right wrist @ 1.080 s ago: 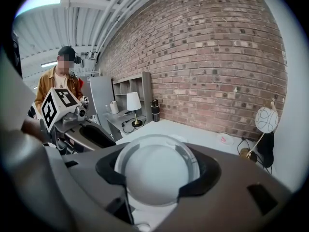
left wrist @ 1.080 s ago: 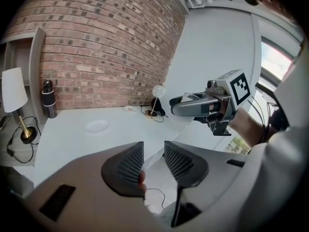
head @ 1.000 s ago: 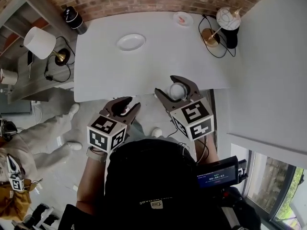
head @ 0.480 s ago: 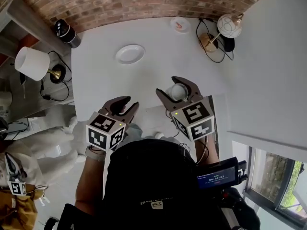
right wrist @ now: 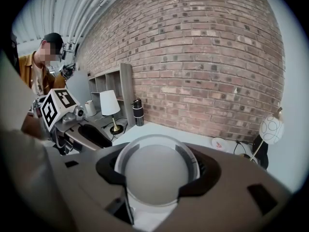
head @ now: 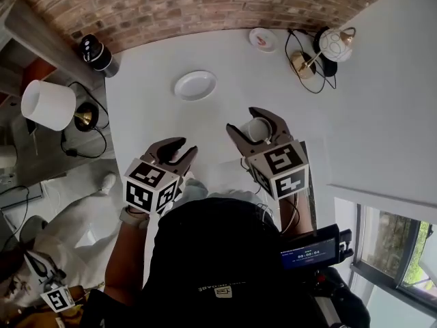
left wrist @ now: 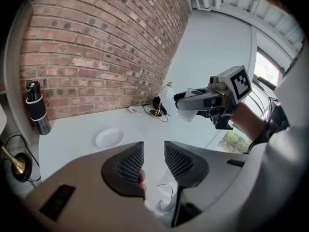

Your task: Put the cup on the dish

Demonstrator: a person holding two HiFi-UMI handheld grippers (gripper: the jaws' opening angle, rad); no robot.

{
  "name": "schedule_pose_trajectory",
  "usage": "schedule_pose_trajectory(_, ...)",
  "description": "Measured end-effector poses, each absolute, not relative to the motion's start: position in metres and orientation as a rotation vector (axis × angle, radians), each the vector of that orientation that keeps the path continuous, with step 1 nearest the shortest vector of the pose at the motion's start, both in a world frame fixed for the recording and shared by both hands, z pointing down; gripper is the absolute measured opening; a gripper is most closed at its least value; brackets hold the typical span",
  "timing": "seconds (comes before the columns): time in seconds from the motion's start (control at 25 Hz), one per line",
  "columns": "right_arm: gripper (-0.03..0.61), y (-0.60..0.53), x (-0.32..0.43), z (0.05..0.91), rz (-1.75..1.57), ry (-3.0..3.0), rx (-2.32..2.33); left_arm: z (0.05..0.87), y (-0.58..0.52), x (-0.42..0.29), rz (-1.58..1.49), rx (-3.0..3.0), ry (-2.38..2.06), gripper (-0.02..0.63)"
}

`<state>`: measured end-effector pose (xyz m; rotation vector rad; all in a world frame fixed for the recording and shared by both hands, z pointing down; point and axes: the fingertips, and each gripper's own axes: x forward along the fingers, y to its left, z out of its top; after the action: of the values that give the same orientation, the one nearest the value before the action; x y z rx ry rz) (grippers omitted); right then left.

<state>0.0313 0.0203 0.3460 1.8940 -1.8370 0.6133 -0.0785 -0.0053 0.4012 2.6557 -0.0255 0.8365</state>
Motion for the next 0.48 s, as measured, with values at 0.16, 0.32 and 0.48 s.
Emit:
schedule_pose_trajectory(0.16, 0.259, 0.001, 0.024, 0.346, 0.618, -1.816, 1.898, 0.402, -0.029, -0.090, 0.822, 2.642, -0.024, 0.137)
schedule_pose_trajectory(0.32, 0.259, -0.013, 0.019, 0.347, 0.618, -1.813, 1.888, 0.403, -0.039, -0.099, 0.820, 2.638, -0.033, 0.138)
schedule_pose_trajectory(0.48, 0.259, -0.027, 0.013, 0.349, 0.608, -1.827, 1.868, 0.405, -0.046, -0.113, 0.812, 2.621, -0.069, 0.138)
